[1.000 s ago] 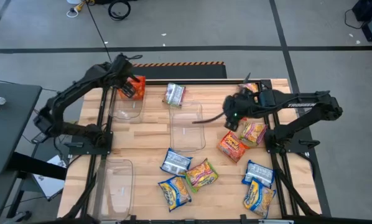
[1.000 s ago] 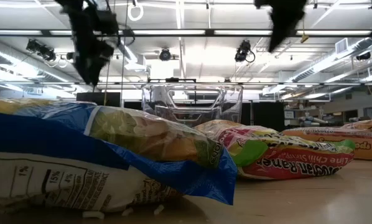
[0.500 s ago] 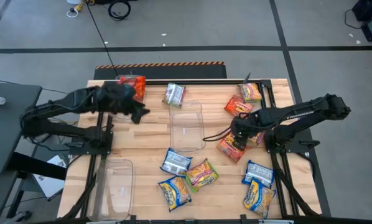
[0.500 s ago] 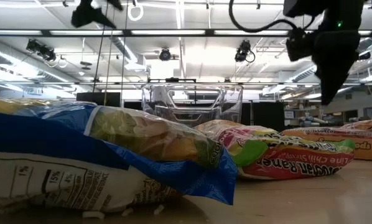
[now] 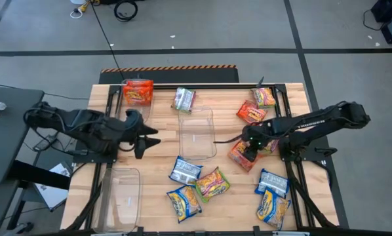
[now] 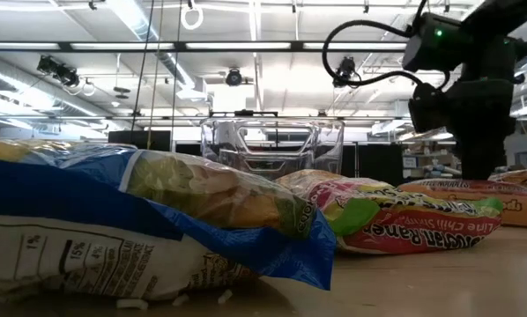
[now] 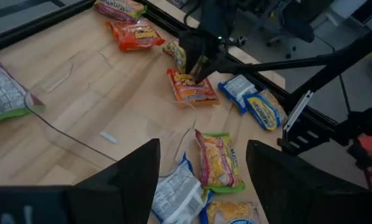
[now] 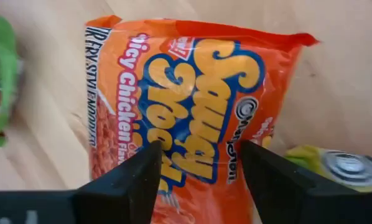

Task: Sort Maruchan noodles
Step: Put the bottom orange noodle pack into the top transparent bin

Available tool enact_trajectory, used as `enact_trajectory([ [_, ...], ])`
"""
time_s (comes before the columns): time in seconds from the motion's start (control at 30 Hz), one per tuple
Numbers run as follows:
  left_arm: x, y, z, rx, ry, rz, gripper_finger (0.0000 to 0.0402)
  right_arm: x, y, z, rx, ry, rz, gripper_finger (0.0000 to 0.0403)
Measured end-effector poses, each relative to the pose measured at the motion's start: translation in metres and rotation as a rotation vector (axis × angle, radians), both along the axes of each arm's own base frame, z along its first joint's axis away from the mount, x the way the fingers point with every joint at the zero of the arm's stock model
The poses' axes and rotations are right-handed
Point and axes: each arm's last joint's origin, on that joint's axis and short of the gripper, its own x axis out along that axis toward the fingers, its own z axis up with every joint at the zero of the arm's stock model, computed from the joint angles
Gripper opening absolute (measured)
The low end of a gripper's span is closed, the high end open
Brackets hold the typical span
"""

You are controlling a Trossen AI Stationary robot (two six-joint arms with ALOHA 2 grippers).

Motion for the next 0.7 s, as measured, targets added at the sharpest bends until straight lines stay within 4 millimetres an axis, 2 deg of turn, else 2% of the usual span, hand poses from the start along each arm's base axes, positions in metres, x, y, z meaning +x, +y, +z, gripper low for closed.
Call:
enact_trajectory([
  [0.13,-0.002,-0.005,0.000,-0.008,-0.008,-0.005,0.0242,-0.002,-0.003,-0.007,0.013,-0.021,-0.030,0.0196],
  [0.23,-0.002,-0.005,0.000,-0.006,-0.011,0.016,0.0242,0.001,-0.004,-0.005,-0.003,-0.042,-0.023,0.0161],
  [0.4,0.000,-0.001,0.000,0.005,-0.017,0.061,0.0242,0.009,-0.006,0.007,-0.103,-0.074,0.031,0.0063],
  [0.47,0.001,0.002,0.001,0.003,-0.019,0.075,0.0242,0.013,-0.007,0.019,-0.150,-0.070,0.073,0.0019],
  [0.5,0.001,0.004,0.001,-0.003,-0.025,0.079,0.0242,0.015,-0.008,0.028,-0.180,-0.067,0.099,0.0011],
  [0.6,0.005,0.010,0.006,-0.038,-0.069,0.080,0.0242,0.022,-0.007,0.063,-0.319,-0.055,0.181,0.0011],
  [0.7,0.011,0.020,0.011,-0.066,-0.121,0.055,0.0243,0.029,-0.002,0.107,-0.509,-0.086,0.304,0.0006],
])
